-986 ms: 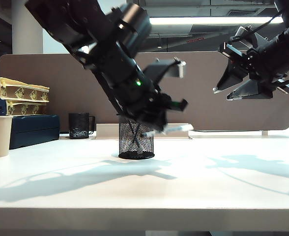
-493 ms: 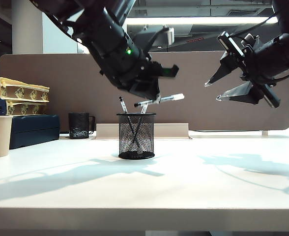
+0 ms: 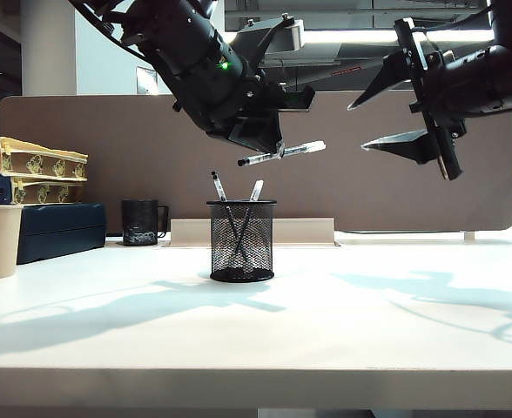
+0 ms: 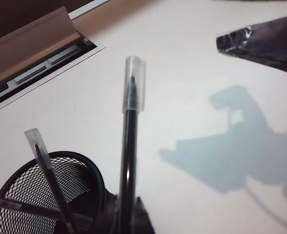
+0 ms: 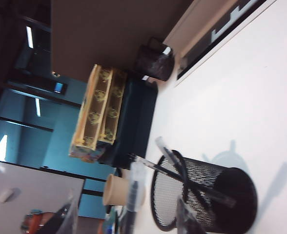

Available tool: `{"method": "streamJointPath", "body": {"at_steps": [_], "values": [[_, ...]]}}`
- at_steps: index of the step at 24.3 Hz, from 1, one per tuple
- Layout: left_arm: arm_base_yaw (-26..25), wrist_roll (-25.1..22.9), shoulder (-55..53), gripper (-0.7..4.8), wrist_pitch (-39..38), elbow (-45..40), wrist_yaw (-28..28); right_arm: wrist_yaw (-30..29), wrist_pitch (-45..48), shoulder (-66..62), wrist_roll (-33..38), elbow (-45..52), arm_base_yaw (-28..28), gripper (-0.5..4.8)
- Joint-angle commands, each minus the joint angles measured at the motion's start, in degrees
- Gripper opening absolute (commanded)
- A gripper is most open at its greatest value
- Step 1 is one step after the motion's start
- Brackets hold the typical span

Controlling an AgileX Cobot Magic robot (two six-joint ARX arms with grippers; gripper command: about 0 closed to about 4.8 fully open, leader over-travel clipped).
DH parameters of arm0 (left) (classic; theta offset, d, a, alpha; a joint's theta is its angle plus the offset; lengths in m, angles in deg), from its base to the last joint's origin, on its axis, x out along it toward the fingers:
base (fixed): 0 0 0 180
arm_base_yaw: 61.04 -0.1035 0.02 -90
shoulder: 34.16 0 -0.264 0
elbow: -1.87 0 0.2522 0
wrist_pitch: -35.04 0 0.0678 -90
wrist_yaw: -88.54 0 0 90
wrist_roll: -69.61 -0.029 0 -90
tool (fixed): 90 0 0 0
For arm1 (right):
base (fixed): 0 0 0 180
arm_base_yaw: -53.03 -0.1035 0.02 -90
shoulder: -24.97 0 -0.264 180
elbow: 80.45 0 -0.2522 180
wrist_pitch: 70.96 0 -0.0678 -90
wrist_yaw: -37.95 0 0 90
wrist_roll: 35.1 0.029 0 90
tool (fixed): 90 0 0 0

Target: Pick up one pen and put it in the pen container.

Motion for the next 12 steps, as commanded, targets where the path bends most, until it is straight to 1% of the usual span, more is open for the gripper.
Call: {"method": "streamJointPath", "body": {"at_steps": [1, 5, 12], "values": [[0.09, 0.04, 0.39, 0.16, 1.68, 0.37, 0.13, -1.05, 1.31, -0.02, 1.05, -0.39, -1.42, 2.54], [0.11, 0.04, 0.39, 0.16, 1.75, 1.38, 0.13, -0.81, 1.57, -1.09, 1.18, -0.42, -2.91, 2.53], [0.15, 0.50, 0.39, 0.16, 0.63, 3.80, -0.09, -0.63, 1.77, -2.03, 1.57, -1.18, -3.02, 2.53]]}}
